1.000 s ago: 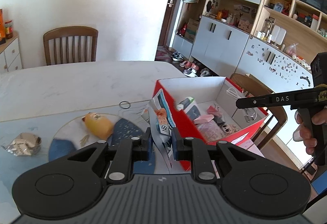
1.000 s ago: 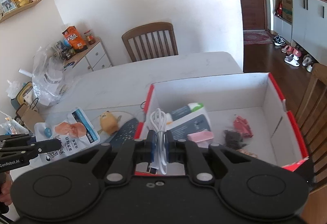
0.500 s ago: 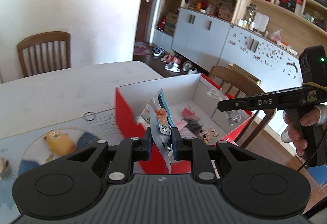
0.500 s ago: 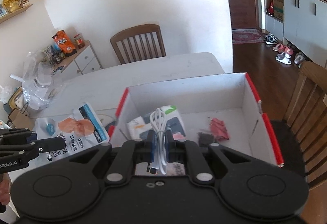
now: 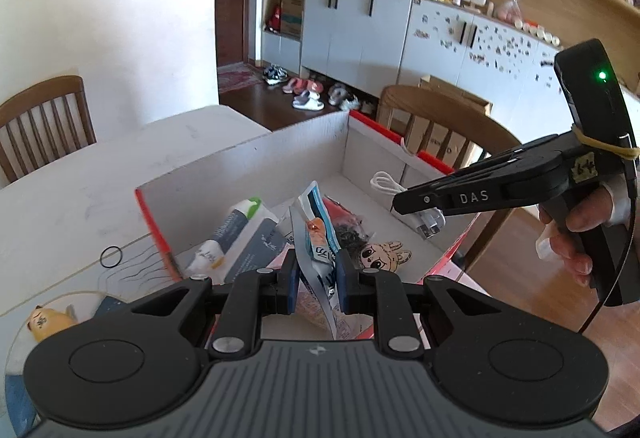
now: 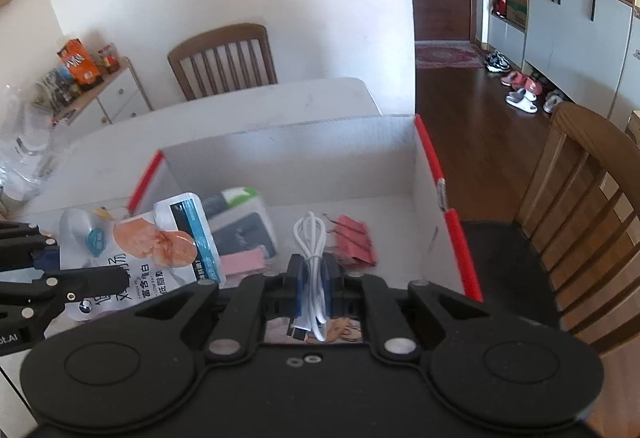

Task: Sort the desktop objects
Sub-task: 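Open the left tool over the box while the right tool releases the USB cable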

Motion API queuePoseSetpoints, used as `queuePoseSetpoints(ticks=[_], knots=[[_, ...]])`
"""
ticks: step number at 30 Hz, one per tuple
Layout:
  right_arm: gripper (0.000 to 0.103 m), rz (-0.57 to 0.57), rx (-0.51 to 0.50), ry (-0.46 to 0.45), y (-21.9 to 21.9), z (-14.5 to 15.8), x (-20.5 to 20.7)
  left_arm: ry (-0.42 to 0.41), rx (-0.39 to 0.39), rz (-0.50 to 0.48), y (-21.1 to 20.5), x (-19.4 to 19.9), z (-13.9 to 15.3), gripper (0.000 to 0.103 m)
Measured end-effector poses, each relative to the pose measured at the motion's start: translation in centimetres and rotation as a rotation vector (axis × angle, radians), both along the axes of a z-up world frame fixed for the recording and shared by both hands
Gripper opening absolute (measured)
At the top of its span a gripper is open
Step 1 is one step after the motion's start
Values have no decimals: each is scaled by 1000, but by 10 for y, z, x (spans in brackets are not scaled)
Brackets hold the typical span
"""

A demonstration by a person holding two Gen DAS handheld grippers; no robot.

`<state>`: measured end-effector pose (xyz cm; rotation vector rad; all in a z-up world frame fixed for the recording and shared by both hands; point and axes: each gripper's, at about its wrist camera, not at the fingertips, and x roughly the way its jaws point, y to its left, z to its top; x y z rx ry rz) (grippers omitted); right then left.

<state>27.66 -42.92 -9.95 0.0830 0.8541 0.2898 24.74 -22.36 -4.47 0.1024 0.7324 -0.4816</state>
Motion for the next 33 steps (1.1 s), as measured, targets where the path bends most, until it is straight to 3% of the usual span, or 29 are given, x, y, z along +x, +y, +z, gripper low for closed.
queuePoseSetpoints(ticks=[11, 22, 33], knots=[[9, 38, -59, 63, 6, -29, 15, 79, 19, -35, -16, 21, -18, 18], [9, 84, -112, 114, 10, -43, 17, 228, -21, -18, -13, 41, -40, 18], [20, 77, -114, 123, 8, -42, 18, 263, -21, -19, -14, 44, -45, 18]])
